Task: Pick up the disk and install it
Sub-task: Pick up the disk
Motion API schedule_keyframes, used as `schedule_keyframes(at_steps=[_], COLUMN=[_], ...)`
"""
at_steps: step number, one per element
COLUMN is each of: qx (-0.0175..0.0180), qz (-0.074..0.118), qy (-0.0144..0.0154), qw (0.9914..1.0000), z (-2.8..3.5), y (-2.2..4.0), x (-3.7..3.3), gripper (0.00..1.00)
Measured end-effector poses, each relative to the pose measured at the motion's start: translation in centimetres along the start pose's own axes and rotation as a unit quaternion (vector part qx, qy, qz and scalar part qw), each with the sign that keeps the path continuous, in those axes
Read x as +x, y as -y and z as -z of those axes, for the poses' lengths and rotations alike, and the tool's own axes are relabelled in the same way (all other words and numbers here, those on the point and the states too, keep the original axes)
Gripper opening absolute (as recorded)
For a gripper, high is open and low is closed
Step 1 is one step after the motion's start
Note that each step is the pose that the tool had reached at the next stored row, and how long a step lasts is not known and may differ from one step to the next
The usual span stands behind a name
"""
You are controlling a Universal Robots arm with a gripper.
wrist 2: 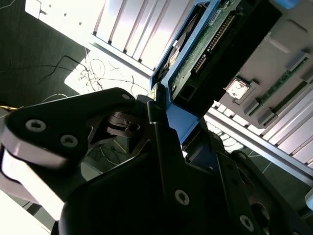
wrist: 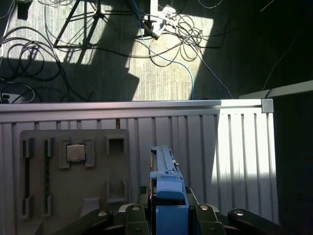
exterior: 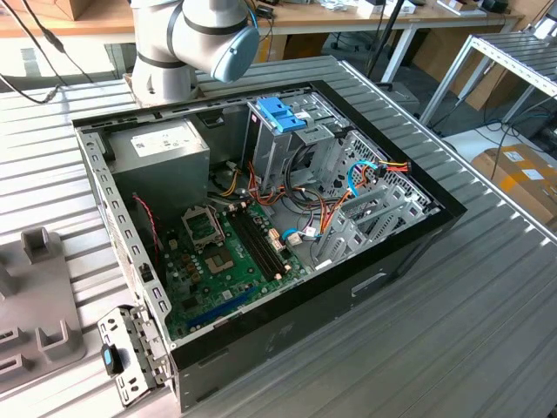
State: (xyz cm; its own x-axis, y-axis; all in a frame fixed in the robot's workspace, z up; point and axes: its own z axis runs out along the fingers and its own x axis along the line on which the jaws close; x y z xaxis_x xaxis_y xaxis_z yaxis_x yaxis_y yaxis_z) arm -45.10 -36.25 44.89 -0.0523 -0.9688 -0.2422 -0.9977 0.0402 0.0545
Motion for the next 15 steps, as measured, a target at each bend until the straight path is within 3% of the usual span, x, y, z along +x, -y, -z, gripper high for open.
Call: schedule_keyframes(at_steps=[15], qx=[-0.0006], qz=[0.001], qy=[0.0117], qw=[0.99993], z=[1.34], y=[-0.08], x=[-0.34], gripper=[0.37])
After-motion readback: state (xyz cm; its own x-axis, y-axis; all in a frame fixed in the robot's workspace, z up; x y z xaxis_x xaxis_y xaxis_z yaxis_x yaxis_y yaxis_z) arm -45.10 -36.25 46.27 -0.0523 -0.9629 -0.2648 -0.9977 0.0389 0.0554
